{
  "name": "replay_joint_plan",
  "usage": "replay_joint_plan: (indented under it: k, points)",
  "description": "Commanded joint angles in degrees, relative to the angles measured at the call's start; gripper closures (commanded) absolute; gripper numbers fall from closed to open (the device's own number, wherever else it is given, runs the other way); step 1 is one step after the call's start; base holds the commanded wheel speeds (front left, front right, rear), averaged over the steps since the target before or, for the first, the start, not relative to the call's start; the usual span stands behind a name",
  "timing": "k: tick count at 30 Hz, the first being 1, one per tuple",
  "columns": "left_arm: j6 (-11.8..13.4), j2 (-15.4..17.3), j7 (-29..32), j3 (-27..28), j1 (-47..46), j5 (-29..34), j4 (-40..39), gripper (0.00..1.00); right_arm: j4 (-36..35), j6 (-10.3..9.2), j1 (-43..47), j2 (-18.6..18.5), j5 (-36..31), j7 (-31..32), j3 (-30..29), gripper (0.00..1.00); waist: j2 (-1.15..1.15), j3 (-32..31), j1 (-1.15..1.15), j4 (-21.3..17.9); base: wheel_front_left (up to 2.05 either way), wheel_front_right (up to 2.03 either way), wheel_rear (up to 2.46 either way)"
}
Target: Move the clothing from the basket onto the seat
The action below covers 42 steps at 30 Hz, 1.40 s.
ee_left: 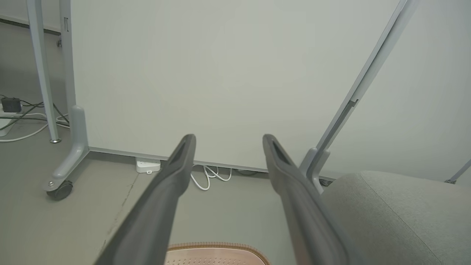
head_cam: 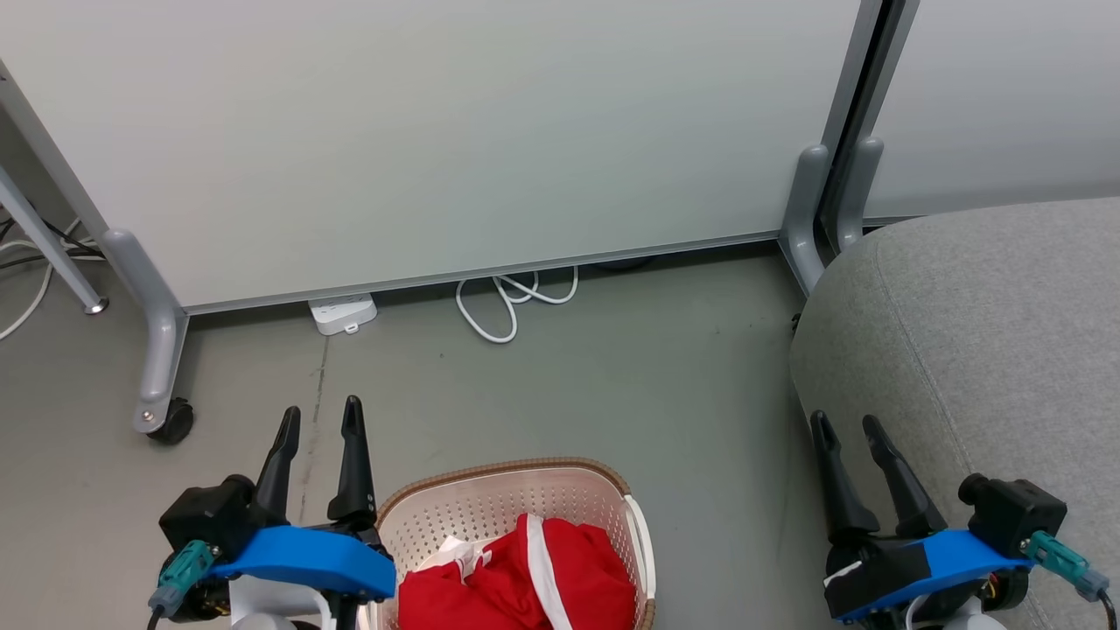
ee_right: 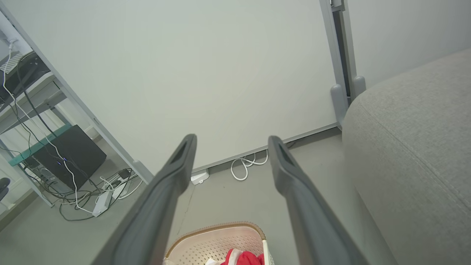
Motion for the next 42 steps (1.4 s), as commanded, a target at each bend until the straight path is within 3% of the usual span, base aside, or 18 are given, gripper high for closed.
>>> replay_joint_plan:
  k: [1, 42]
  points:
    - [-0.07, 0.37, -0.67, -0.26, -1.26, 1.80, -0.22, 0.00, -0.11, 0.10, -0.87, -0.43, -1.78, -0.70, 0.24, 0.00, 0.00, 0.04, 0.00, 0.02, 0.00, 0.00, 0.00]
    - [-0.19, 0.42, -5.22, -2.89, -1.63, 17.96, 2.15, 0.00, 1.33, 0.10, -0.87, -0.51, -19.83, -5.29, 0.86, 0.00, 0.00, 0.10, 0.00, 0.42, 0.00, 0.00, 0.00]
